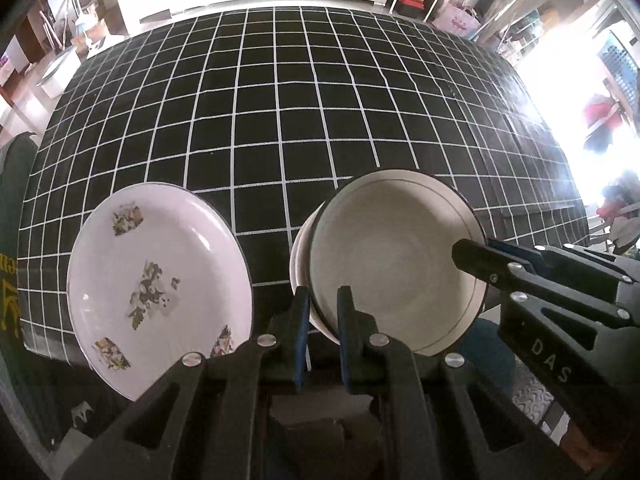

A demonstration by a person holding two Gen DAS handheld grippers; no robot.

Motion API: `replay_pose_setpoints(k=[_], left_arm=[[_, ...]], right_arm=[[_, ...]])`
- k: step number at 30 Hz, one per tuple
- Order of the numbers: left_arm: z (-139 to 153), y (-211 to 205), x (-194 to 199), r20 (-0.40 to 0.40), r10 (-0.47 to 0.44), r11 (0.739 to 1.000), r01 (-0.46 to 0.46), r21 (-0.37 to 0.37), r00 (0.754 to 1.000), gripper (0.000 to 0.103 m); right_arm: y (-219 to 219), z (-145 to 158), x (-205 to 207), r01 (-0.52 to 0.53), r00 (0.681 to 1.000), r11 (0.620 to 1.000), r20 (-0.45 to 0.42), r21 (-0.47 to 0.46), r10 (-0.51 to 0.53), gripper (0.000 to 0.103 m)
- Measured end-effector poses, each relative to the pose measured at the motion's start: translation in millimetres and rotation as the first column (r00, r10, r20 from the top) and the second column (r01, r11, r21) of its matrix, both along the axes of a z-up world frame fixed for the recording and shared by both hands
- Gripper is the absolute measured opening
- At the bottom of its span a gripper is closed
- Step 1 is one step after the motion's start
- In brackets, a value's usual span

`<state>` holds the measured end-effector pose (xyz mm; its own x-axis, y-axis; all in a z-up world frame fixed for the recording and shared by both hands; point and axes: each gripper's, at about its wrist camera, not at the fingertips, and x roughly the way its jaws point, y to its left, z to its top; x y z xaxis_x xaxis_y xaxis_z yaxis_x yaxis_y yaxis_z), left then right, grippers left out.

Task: Organize plates and bowls
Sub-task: 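Set the blue-patterned bowl into the nested bowls and open the left tool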

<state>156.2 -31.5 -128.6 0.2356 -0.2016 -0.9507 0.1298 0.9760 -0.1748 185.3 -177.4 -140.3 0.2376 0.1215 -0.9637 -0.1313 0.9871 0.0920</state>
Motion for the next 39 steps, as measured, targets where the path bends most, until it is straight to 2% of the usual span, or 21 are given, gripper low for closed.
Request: replay_pose_setpoints(k=[17, 24, 26, 29, 32, 34, 39], left_arm=[[-15, 0, 3, 0.014, -0.008, 1.0, 0.008, 0.008, 1.0, 0.011], [-1, 6, -2, 0.042, -0.004, 1.0, 0.005, -0.026, 0.999, 0.011], [6, 11, -4, 0.052, 0.006, 1.0, -0.004, -0.03, 0.999, 0.016], [14, 22, -9, 0.061, 0.023, 0.998, -0.019, -0.062, 0.998, 0.023], [15, 31, -15, 0.053, 0.033, 0.994, -0.027, -0.109, 0.998, 0.028], [14, 37, -18, 0.043, 0.037, 0.987, -0.03, -0.155, 0.998, 0.028], [3, 47, -18, 0.023, 0.044, 0.967, -0.037, -0.251, 0.999, 0.043]], right_arm=[[-4, -11, 0, 0.004, 1.0, 1.0, -0.03, 0.0, -0.004, 0.015], [-8, -2, -5, -0.003, 1.0, 1.0, 0.008, 0.01, 0.003, 0.015], [-13, 2, -8, -0.005, 1.0, 1.0, 0.011, 0.029, 0.005, 0.015], [-23, 8, -11, 0.023, 0.999, 0.998, 0.022, 0.06, -0.025, 0.022], [-37, 15, -16, 0.067, 0.997, 0.989, 0.031, 0.131, -0.071, 0.041], [-42, 16, -18, 0.087, 0.995, 0.981, 0.024, 0.175, -0.093, 0.059], [-47, 15, -20, 0.132, 0.991, 0.952, -0.009, 0.278, -0.135, 0.069]])
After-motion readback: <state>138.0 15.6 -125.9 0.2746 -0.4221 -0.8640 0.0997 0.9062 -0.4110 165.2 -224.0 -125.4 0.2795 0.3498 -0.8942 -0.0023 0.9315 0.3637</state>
